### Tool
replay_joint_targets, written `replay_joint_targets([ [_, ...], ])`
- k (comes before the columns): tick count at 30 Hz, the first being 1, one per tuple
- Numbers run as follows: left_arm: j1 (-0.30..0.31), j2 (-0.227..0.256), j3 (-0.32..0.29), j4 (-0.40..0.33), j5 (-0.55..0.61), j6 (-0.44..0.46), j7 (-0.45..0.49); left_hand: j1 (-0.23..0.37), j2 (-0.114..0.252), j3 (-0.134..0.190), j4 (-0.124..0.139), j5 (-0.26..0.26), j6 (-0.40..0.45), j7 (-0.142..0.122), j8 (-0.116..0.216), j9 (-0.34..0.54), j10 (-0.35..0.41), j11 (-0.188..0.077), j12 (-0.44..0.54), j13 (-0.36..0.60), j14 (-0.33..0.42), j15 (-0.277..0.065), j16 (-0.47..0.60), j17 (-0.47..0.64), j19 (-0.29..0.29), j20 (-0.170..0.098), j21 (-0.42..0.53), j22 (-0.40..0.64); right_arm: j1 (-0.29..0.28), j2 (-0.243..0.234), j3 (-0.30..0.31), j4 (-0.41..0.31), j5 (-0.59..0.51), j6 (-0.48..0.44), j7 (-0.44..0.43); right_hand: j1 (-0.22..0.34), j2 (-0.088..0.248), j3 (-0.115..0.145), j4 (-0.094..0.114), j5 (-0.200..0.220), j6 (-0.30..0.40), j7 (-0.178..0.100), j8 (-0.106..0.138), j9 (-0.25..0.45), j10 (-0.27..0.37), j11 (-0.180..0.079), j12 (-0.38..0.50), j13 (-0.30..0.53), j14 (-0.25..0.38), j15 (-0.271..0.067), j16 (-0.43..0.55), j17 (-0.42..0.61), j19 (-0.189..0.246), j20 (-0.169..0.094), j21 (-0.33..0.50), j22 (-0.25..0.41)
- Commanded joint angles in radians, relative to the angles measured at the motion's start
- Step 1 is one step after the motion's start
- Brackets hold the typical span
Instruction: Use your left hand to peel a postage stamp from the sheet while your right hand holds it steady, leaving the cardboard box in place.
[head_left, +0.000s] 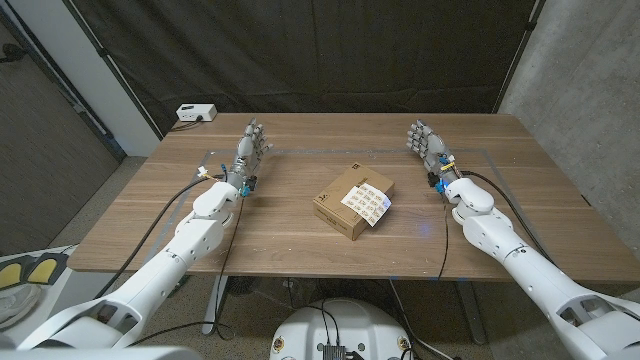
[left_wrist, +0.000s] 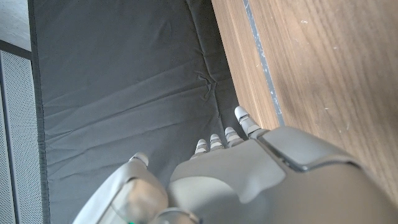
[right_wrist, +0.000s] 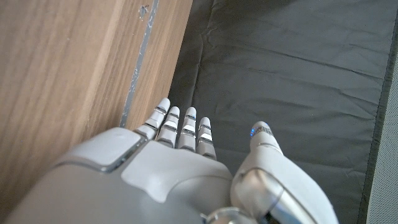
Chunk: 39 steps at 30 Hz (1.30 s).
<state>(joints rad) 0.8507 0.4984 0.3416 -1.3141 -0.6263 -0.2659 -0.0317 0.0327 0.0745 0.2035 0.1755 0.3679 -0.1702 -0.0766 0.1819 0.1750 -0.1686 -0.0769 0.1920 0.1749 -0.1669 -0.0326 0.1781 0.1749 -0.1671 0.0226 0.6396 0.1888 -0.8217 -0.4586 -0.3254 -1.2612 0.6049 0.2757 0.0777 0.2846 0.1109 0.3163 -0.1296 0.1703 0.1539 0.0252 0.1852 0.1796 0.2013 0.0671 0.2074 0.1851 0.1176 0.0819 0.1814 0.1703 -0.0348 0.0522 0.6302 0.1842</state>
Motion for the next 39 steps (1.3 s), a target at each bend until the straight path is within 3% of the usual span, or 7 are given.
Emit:
replay_joint_targets([
  [1,0.002,-0.057,-0.055,0.002,0.067,0.035,-0.029,-0.001,0.075,0.008,-0.001,0.005,-0.123,-0.004,0.005,0.004,-0.108,-0.003,0.004,0.005,-0.102,-0.032,0.007,0.002,-0.139,0.003,0.004,0.001,0.025,0.109,0.125,0.067,-0.113,-0.054,0.114,0.011,-0.001,0.006,0.0,0.006,0.007,0.002,0.004,0.005,0.008,0.0,0.005,0.002,0.009,0.001,0.005,0.005,-0.001,0.004,0.003,0.004],
  [7,-0.018,-0.083,-0.058,0.005,0.111,0.059,-0.027,-0.001,0.074,0.007,-0.002,0.005,-0.112,-0.017,0.009,0.004,-0.103,0.0,0.006,0.005,-0.094,-0.026,0.01,0.002,-0.135,0.006,0.004,0.001,0.017,0.124,0.187,0.049,-0.173,-0.096,0.147,0.009,-0.003,0.004,0.001,0.005,0.007,0.002,0.004,0.005,0.01,0.001,0.006,0.002,0.011,0.005,0.006,0.006,-0.001,0.013,0.001,0.004],
  [12,-0.03,-0.103,-0.057,0.009,0.136,0.07,-0.025,0.0,0.071,0.006,-0.003,0.005,-0.098,-0.028,0.013,0.005,-0.094,0.01,0.009,0.005,-0.091,-0.022,0.01,0.002,-0.132,0.012,0.003,0.001,-0.033,0.105,0.234,-0.041,-0.21,-0.164,0.138,-0.007,-0.02,-0.007,0.005,0.005,0.051,0.006,0.018,0.006,0.067,0.011,0.028,0.004,0.051,0.013,0.019,0.008,0.027,0.037,0.003,0.005],
  [19,-0.048,-0.122,-0.051,0.022,0.155,0.087,-0.031,0.003,0.069,0.006,-0.005,0.005,-0.087,-0.03,0.015,0.006,-0.078,0.019,0.014,0.006,-0.08,-0.006,0.013,0.002,-0.12,0.022,0.005,0.0,-0.088,0.065,0.273,-0.161,-0.243,-0.283,0.145,-0.02,-0.041,-0.019,0.005,0.007,0.115,0.026,0.034,0.009,0.107,0.032,0.04,0.006,0.115,0.004,0.033,0.011,0.077,0.041,0.011,0.005],
  [27,-0.066,-0.134,-0.045,0.04,0.166,0.086,-0.05,0.005,0.068,0.005,-0.006,0.005,-0.081,-0.031,0.017,0.006,-0.073,0.022,0.015,0.006,-0.077,-0.004,0.013,0.002,-0.12,0.024,0.003,0.0,-0.129,0.019,0.3,-0.256,-0.258,-0.403,0.179,0.053,-0.057,0.0,-0.032,0.017,0.151,0.061,0.035,0.012,0.157,0.051,0.054,0.01,0.21,-0.012,0.045,0.01,0.184,0.026,0.035,0.006],
  [35,-0.073,-0.138,-0.042,0.042,0.172,0.088,-0.061,0.005,0.068,0.005,-0.006,0.005,-0.079,-0.032,0.016,0.006,-0.071,0.022,0.015,0.006,-0.075,-0.004,0.013,0.002,-0.119,0.025,0.003,0.0,-0.159,-0.054,0.314,-0.348,-0.282,-0.539,0.231,0.072,-0.067,0.002,-0.028,0.013,0.191,0.078,0.041,0.014,0.211,0.066,0.069,0.011,0.271,-0.024,0.053,0.013,0.252,0.035,0.054,0.007],
  [39,-0.076,-0.138,-0.041,0.045,0.173,0.088,-0.067,0.006,0.068,0.005,-0.006,0.005,-0.078,-0.033,0.016,0.006,-0.07,0.025,0.015,0.006,-0.075,-0.005,0.012,0.002,-0.119,0.025,0.002,0.0,-0.176,-0.078,0.323,-0.39,-0.289,-0.578,0.251,0.08,-0.066,0.006,-0.022,0.013,0.218,0.085,0.043,0.015,0.244,0.072,0.077,0.012,0.33,-0.034,0.064,0.016,0.331,0.039,0.08,0.008],
])
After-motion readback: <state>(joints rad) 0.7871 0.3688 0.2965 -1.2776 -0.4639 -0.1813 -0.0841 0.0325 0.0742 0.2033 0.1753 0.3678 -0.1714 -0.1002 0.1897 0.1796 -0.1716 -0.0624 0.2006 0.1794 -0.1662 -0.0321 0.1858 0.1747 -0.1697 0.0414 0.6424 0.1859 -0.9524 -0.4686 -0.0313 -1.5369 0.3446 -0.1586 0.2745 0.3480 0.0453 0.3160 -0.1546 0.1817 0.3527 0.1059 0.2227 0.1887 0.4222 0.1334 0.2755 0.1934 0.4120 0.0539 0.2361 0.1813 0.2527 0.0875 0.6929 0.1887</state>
